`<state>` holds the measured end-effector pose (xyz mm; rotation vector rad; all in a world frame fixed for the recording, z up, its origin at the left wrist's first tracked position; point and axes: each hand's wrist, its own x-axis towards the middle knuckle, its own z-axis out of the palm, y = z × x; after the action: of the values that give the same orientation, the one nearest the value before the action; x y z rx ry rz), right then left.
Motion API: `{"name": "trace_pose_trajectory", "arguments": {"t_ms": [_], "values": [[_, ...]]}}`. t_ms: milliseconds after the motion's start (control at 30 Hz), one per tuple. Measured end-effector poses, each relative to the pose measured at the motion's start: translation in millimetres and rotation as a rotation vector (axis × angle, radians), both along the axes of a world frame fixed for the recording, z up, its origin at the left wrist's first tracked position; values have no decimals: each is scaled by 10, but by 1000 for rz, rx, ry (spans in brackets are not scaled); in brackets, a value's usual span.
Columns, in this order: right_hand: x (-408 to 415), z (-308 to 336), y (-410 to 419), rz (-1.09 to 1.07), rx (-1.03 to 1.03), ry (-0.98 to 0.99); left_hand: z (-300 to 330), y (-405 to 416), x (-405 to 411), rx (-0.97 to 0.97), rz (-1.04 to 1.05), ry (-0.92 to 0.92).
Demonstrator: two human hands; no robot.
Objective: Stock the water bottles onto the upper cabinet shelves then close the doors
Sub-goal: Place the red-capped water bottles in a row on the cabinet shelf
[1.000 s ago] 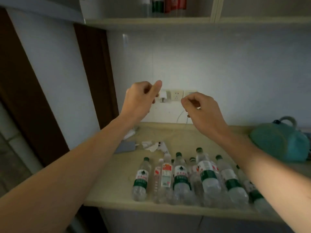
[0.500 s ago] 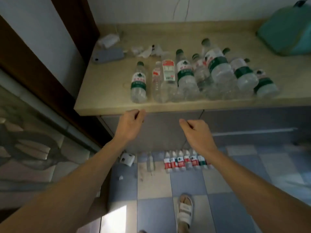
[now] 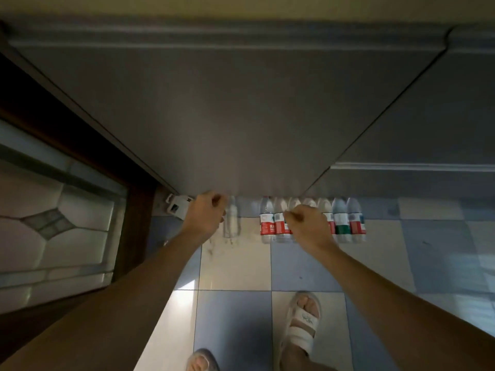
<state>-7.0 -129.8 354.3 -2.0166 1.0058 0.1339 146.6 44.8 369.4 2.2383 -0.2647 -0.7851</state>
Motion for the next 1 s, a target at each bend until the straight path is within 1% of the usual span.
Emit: {"name": "trace_pose_trajectory", "arguments": {"t_ms": [100, 200, 300, 433, 500, 600, 700, 867, 1000], "values": [[120, -834, -111, 49, 15, 57, -859, -73, 65, 33, 11, 19], [237, -1635, -208, 73, 13, 127, -1716, -107, 125, 114, -18, 25], [347, -2349, -253, 81, 1, 147, -2506, -124, 176, 188, -20, 3], [448, -3084, -241, 123, -30, 161, -3372, -123, 219, 278, -29, 23], [478, -3336, -219, 107, -36, 133, -3687, -128, 225, 319, -39, -8], [498, -3610, -180, 53, -46, 100, -4028, -129, 218, 345, -41, -72], [481, -3794, -102, 55, -97, 92, -4211, -140, 176, 285, -22, -58], [433, -3933, 36, 80, -250, 114, -4268, -137, 145, 211, -30, -32], [369, -3945, 189, 161, -331, 205, -4202, -69, 53, 241, -40, 66]]}}
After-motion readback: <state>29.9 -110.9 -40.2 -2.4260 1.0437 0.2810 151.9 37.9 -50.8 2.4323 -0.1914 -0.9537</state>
